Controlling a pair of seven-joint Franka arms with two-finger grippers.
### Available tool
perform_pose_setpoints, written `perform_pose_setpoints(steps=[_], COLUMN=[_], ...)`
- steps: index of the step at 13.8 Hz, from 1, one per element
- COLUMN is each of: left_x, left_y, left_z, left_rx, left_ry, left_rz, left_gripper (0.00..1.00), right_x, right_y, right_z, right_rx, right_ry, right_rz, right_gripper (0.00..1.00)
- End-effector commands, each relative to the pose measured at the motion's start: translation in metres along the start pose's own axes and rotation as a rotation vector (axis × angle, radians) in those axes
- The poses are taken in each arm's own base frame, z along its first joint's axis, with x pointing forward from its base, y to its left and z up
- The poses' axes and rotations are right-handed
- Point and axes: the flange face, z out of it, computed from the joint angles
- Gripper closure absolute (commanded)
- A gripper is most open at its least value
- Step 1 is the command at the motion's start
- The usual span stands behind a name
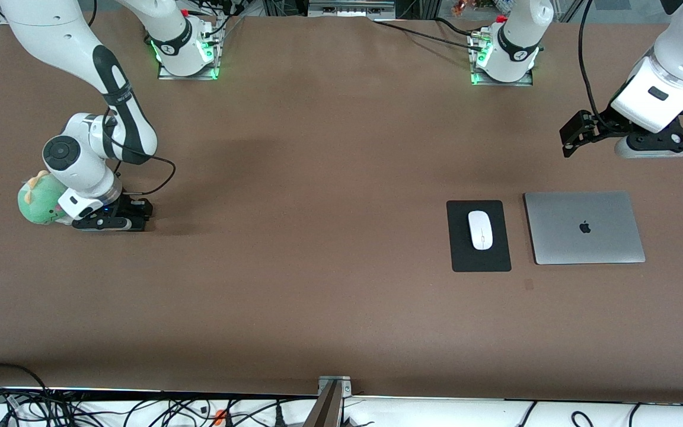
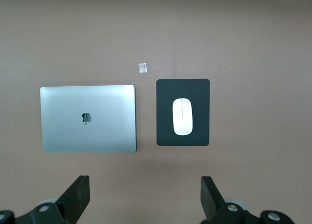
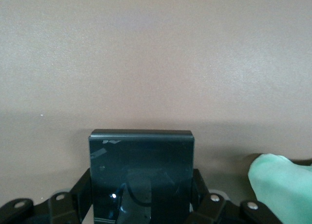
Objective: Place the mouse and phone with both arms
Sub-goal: 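Carry the phone toward the green plush dinosaur and lower it, then open the right gripper and lift it away from the phone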
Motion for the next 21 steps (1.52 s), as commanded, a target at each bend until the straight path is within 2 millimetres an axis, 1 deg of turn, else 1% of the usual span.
perform_pose_setpoints(steps=[1,2,3,5,6,9,10,13,15,17,18,20,21], left_x=[0.004,0.004,0.004,0.004,0.004,0.004,0.004,0.004,0.004,0.004,0.004,0.004,0.004], left_y=[-0.003,-0.003,-0.003,-0.003,-0.003,-0.003,-0.003,-0.003,-0.003,-0.003,-0.003,-0.003,-0.003], left_z=[-0.002,-0.001,-0.001,-0.001,-0.001,-0.001,-0.001,-0.001,-0.001,-0.001,-0.001,-0.001,-0.001], left_rx=[0.01,0.011,0.011,0.011,0.011,0.008,0.009,0.009,0.009,0.009,0.008,0.008,0.009], left_ry=[-0.011,-0.014,-0.014,-0.015,-0.014,-0.016,-0.016,-0.016,-0.016,-0.016,-0.016,-0.016,-0.016], left_rz=[-0.011,-0.011,-0.011,-0.013,-0.013,-0.015,-0.014,-0.014,-0.014,-0.014,-0.015,-0.015,-0.014], left_gripper=[0.0,0.0,0.0,0.0,0.0,0.0,0.0,0.0,0.0,0.0,0.0,0.0,0.0], right_x=[0.004,0.005,0.012,0.031,0.04,0.063,0.068,0.072,0.067,0.06,0.056,0.048,0.045], right_y=[-0.001,-0.004,-0.01,-0.01,-0.01,-0.01,-0.009,-0.004,0.004,0.01,0.012,0.014,0.014], right_z=[-0.002,-0.004,-0.01,-0.029,-0.041,-0.085,-0.105,-0.182,-0.237,-0.288,-0.311,-0.353,-0.36], right_rx=[0.013,0.018,0.03,0.062,0.089,0.127,0.14,0.188,0.216,0.238,0.239,0.235,0.232], right_ry=[0.005,-0.01,-0.03,-0.105,-0.139,-0.182,-0.197,-0.219,-0.213,-0.224,-0.234,-0.232,-0.246], right_rz=[-0.01,-0.014,-0.021,-0.007,0.011,0.011,0.015,0.018,0.012,0.01,0.042,0.086,0.091], right_gripper=[0.0,0.0,0.0,0.0,0.0,0.0,0.0,0.0,0.0,0.0,0.0,0.0,0.0])
